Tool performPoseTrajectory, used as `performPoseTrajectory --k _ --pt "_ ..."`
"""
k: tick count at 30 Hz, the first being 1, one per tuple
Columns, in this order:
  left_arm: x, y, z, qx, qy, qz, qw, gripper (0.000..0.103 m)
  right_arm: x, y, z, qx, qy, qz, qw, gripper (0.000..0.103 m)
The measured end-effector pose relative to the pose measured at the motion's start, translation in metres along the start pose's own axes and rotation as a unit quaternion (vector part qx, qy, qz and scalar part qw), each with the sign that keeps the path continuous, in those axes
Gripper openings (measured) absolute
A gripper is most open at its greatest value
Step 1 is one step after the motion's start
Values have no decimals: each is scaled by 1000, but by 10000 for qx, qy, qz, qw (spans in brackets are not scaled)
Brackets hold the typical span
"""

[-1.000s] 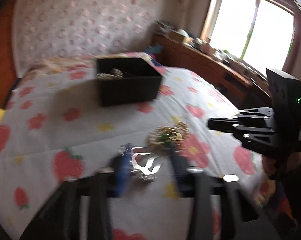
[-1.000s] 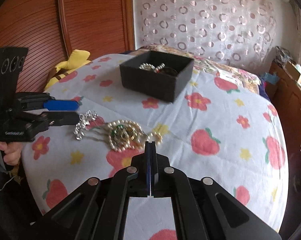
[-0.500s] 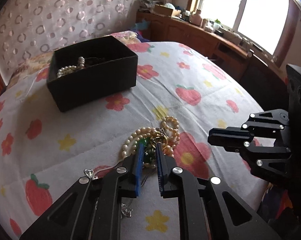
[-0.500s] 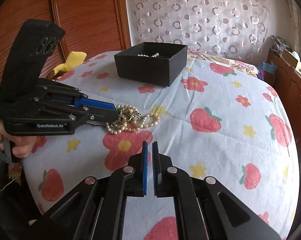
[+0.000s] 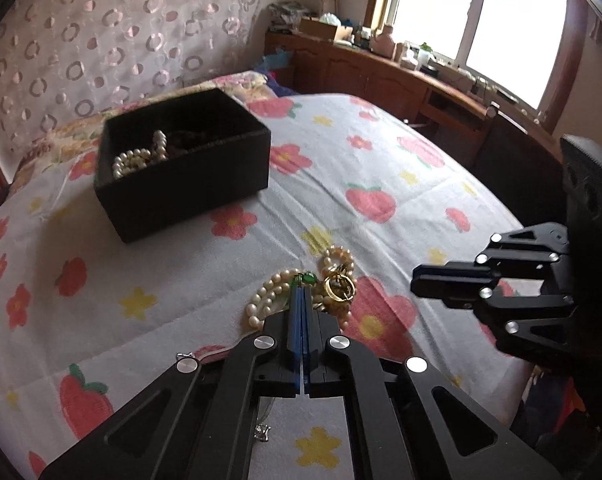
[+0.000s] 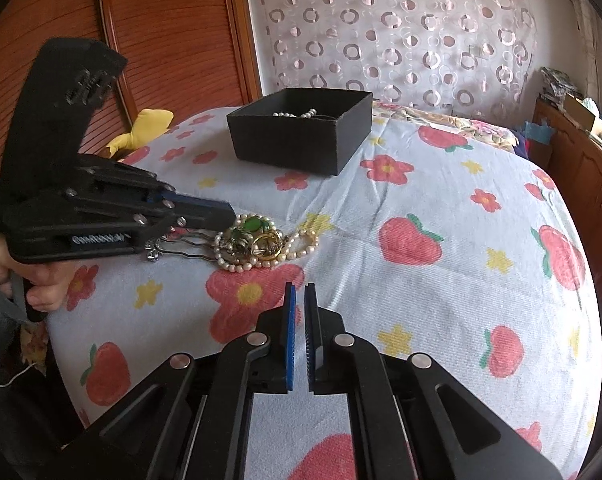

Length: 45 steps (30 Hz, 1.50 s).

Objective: Organize jewelry
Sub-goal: 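Grasp the pearl strand with gold pendant with the left gripper and lift, then grasp the gold ring with the right gripper while the left gripper lifts the pearl strand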

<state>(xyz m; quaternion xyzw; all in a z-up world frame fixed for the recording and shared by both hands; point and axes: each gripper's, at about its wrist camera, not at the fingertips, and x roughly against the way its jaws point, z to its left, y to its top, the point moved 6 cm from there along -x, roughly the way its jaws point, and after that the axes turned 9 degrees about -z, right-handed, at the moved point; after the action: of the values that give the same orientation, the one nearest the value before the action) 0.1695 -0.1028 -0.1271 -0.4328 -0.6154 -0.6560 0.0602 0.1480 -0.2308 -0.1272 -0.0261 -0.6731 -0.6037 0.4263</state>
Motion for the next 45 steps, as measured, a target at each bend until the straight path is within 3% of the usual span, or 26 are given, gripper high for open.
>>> performPoseTrajectory --k 7,12,14,19,23,26,34,43,44,45 --pt "22 19 -2 10 -45 -336 9994 0 -1 0 0 0 1 1 10000 5" --pt "3 19 7 158 -25 -36 9999 0 0 -1 -1 -29 -1 -21 10000 5" --pt "-5 15 5 125 -23 73 9999 10 0 -1 -2 -59 14 -42 10000 5" --pt "-19 9 2 76 -77 304 9995 14 0 -1 -2 -59 7 -44 10000 5" --pt "-32 7 4 -8 105 457 9989 14 -1 -1 -2 -55 10 -44 10000 5" --pt "-34 9 2 4 -52 475 9989 5 0 -1 -2 -51 16 -47 10000 5" --pt "10 34 -15 -178 -167 -129 9996 5 0 1 0 -30 16 -42 10000 5" --pt "61 68 -9 -227 25 -748 9969 5 1 20 11 60 102 -158 9998 6" --pt "65 69 -7 -221 29 -778 9967 5 -1 22 13 95 124 -153 9998 6" --pt "68 70 -6 -219 54 -815 9964 5 -3 23 17 131 167 -127 9997 15"
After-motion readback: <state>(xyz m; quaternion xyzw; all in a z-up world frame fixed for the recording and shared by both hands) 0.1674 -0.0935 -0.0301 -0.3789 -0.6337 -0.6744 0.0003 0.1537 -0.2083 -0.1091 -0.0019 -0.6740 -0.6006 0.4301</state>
